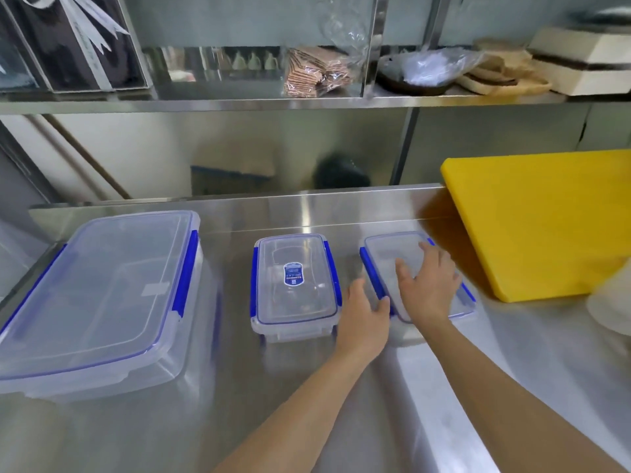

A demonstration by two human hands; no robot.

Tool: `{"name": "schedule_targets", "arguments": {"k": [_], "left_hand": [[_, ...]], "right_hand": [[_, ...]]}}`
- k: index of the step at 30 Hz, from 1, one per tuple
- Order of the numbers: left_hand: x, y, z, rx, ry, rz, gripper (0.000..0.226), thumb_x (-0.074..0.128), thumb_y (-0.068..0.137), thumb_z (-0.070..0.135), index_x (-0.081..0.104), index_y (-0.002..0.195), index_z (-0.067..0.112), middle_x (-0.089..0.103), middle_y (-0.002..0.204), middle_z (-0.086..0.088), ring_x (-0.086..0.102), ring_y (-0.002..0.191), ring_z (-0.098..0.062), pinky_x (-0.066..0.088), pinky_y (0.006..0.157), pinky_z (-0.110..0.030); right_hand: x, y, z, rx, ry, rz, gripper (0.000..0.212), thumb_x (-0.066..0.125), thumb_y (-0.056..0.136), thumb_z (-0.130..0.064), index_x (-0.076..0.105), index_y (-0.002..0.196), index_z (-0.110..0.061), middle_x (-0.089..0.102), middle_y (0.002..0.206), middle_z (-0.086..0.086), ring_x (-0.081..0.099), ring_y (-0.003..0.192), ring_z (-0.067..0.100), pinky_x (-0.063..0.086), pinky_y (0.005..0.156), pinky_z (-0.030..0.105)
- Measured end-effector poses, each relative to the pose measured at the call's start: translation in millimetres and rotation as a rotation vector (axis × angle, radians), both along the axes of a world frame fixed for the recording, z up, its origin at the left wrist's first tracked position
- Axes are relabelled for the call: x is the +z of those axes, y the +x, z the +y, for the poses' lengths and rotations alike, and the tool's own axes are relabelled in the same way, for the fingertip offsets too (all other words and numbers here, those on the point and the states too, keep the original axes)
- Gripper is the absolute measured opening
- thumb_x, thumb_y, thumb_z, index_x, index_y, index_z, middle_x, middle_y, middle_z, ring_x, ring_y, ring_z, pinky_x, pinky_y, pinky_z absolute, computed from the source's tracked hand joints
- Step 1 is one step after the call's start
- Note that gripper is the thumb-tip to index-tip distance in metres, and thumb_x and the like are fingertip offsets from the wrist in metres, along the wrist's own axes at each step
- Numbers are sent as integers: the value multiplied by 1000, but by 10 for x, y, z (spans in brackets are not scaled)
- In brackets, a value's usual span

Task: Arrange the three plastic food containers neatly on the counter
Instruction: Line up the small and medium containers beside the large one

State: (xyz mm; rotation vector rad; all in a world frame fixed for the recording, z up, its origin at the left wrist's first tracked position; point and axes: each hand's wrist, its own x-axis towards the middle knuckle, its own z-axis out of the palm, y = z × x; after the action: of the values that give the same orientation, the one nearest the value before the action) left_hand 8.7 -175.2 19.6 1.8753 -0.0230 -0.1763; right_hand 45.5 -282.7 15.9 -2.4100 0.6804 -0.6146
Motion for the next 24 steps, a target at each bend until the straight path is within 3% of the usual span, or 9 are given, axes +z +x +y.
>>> {"name": "schedule_targets", "arguments": {"k": [2, 6, 8, 10, 14, 24], "left_hand": [[-63, 0, -184, -8, 17, 69, 56, 55, 90, 25, 31, 139, 18, 39, 134, 11, 44, 119, -9, 35, 99, -23], [-192, 22, -426, -22, -79, 210, 65, 59, 86, 22, 27, 143, 19, 45, 142, -4, 49, 123, -21, 41, 105, -35], [-236, 27, -518, -13, -83, 225, 74, 58, 87, 21, 16, 148, 20, 35, 150, -3, 42, 131, -22, 35, 110, -34], [-257, 49, -591, -8, -84, 238, 78, 55, 89, 24, 6, 149, 21, 26, 155, -2, 36, 136, -22, 32, 111, -34], [-260, 144, -720, -25, -84, 242, 78, 55, 90, 27, 5, 149, 23, 25, 155, -2, 36, 136, -23, 33, 112, -41], [-239, 299, -1049, -30, -25, 253, 79, 52, 92, 32, -1, 150, 21, 18, 158, 0, 29, 140, -22, 28, 114, -37]], "right_hand": [[-9, -44, -203, -63, -26, 115, 55, 55, 88, -35, 40, 134, -11, 41, 142, 17, 35, 131, 34, 25, 108, 48], [-125, -134, -497, -79, 16, 336, 66, 47, 87, -52, 28, 142, -23, 27, 152, 15, 25, 138, 35, 21, 108, 50], [-194, -149, -585, -48, 58, 389, 65, 43, 87, -55, 27, 143, -27, 29, 150, 15, 29, 135, 36, 24, 107, 52], [-236, -134, -657, -14, 54, 403, 61, 42, 87, -54, 31, 140, -26, 35, 144, 16, 35, 130, 38, 28, 104, 51], [-248, -76, -824, 16, 31, 389, 59, 42, 88, -53, 35, 139, -24, 40, 140, 17, 39, 126, 38, 34, 102, 50], [-314, 40, -1231, 52, 9, 396, 60, 38, 89, -54, 31, 142, -27, 35, 145, 17, 36, 129, 39, 32, 104, 51]]}}
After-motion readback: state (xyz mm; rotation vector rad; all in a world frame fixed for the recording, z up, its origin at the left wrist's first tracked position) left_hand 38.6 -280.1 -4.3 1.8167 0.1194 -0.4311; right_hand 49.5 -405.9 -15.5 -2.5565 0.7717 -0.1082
